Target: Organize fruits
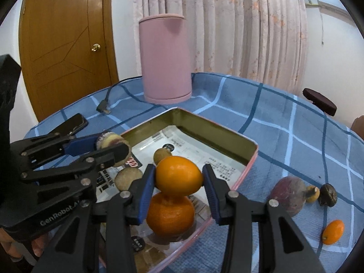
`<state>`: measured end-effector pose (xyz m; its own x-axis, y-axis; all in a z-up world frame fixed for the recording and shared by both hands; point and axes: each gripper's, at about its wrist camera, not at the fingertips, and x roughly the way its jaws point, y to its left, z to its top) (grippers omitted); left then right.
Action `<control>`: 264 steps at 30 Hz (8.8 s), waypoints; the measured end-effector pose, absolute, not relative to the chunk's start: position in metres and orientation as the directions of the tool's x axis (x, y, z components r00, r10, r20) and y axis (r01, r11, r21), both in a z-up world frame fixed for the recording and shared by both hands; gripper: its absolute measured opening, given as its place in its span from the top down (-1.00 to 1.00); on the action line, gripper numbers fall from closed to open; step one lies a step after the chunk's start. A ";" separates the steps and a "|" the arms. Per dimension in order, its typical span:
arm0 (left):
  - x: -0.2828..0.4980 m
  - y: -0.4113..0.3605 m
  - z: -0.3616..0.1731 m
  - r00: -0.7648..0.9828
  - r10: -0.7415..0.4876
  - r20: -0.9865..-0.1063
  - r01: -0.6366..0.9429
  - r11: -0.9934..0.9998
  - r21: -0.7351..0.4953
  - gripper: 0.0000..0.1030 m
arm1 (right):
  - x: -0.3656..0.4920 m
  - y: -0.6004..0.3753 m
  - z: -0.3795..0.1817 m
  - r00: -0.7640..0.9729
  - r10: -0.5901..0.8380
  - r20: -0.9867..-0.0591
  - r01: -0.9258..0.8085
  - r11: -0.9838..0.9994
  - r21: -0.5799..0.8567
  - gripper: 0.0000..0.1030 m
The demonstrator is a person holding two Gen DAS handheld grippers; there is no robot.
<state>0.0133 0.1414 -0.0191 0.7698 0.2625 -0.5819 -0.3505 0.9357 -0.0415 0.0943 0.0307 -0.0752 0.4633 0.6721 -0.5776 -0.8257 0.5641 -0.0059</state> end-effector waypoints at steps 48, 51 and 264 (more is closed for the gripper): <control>0.109 -0.016 -0.007 0.785 0.077 -0.615 -0.067 0.997 0.039 -0.54 | 0.196 -0.165 -0.087 0.577 0.435 -0.691 -0.548 0.834 0.067 -0.25; 0.114 -0.018 -0.010 0.774 0.065 -0.629 -0.057 0.998 0.033 -0.53 | 0.198 -0.164 -0.089 0.545 0.463 -0.699 -0.568 0.817 0.099 -0.18; 0.000 0.103 0.000 0.781 0.319 -0.537 -0.290 0.947 0.140 -0.41 | 0.104 -0.051 -0.043 0.544 0.686 -0.483 -0.800 0.599 -0.050 -0.83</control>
